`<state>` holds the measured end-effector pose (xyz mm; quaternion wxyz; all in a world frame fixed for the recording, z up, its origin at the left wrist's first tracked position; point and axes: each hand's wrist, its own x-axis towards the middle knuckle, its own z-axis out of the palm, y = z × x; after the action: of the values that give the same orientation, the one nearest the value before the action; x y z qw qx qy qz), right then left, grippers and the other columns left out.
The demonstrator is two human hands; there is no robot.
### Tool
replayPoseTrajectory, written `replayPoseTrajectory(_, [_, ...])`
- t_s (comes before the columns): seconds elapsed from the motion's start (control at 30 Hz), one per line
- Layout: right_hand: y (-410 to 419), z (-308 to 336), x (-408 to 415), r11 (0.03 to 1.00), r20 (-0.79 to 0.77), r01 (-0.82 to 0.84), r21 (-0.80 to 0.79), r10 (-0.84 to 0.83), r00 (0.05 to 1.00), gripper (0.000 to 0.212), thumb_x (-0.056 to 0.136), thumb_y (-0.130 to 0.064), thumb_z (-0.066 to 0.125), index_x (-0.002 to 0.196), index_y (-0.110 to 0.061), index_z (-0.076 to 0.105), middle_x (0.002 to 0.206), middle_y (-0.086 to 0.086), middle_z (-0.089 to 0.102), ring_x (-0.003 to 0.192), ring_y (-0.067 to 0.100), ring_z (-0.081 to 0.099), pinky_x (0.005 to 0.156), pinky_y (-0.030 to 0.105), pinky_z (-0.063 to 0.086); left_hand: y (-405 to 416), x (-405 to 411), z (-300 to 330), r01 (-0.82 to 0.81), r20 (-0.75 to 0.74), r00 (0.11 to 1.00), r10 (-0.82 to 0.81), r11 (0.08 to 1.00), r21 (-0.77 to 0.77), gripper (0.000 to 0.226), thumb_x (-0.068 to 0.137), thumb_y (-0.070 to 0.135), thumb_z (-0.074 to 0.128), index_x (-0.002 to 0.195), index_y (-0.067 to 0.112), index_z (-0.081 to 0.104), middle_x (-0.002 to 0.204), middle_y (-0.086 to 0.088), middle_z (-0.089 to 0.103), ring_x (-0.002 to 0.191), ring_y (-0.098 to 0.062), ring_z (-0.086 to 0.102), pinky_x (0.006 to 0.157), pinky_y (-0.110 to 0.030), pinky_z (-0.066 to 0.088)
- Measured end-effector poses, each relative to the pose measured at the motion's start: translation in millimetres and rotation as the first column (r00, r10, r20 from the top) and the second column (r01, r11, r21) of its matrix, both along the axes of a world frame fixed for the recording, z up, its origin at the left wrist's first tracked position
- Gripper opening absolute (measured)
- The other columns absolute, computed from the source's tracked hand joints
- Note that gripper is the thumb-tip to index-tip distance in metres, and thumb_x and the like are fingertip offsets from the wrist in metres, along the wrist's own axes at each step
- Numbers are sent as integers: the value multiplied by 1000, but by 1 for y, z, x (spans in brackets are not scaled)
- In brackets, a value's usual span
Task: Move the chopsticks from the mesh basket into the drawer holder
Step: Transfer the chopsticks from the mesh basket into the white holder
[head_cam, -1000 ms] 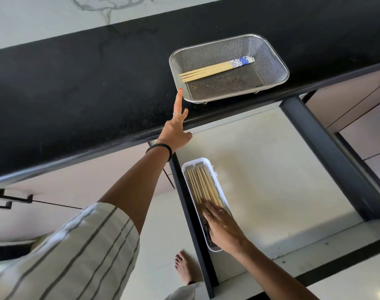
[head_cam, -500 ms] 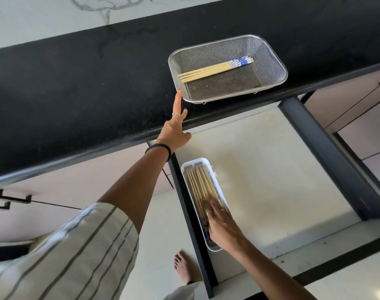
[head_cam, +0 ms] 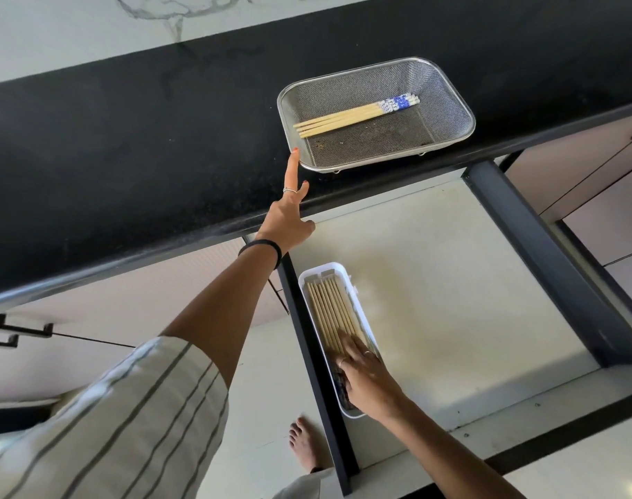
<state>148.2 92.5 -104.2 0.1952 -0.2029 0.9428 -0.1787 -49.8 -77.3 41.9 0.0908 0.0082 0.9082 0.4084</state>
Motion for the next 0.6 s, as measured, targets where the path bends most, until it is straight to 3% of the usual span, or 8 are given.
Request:
replayPoseTrajectory(0.1, [2,1,-1,999,26,-34,25,34,999,35,90,-2,45,119,-11,61,162,5,-4,150,24,3,122,38,12,1,1,1,-1,-20,1000,1,1000,10,112,82,-7,61,147,34,-21,152,-5,34,119,-25,53,69,3,31])
replayPoseTrajectory(0.2, [0,1,-3,999,49,-12,30,11,999,29,90,-2,45,113,-5,62,162,10,-3,150,26,6,122,38,14,1,1,2,2,-16,1000,-2,1000,24,110,82,-8,61,149,33,-16,154,-4,27,113,-22,57,74,-3,36])
replayPoseTrajectory(0.27, [-2,3,-3,1000,69,12,15,-13,997,35,92,-2,42,125,-3,55,161,13,-2,149,28,8,122,38,15,2,0,3,6,-11,1000,-6,999,35,108,82,-8,62,150,32,-11,156,-4,22,104,-16,61,68,2,37])
replayPoseTrajectory(0.37, [-5,4,-5,996,105,85,10,-86,991,57,93,-1,38,148,-1,23,160,16,-5,149,31,8,122,36,16,3,0,2,20,-42,999,-18,999,50,113,80,-13,61,149,32,-16,159,-2,10,129,-25,46,62,7,37])
replayPoseTrajectory(0.43, [-3,4,-7,992,124,125,23,-127,984,65,92,-1,38,151,-1,9,159,20,-9,149,31,5,122,34,14,3,-2,-2,12,-51,999,-9,999,45,115,79,-14,61,149,33,-17,159,-2,11,137,-25,34,63,10,34])
replayPoseTrajectory(0.5, [-4,4,-8,992,146,127,23,-129,981,66,92,-1,39,151,-2,7,159,21,-8,149,32,3,122,33,11,2,-3,-5,-7,-41,999,8,999,31,112,80,-13,61,149,32,-15,156,-4,22,137,-22,32,61,12,30])
replayPoseTrajectory(0.6, [-4,6,-9,998,162,68,11,-69,984,63,94,-2,36,151,-2,9,161,16,-3,149,27,5,123,31,8,2,-2,-5,-35,-7,999,35,999,13,107,82,-6,63,151,32,-9,156,-5,24,136,-23,35,76,3,31])
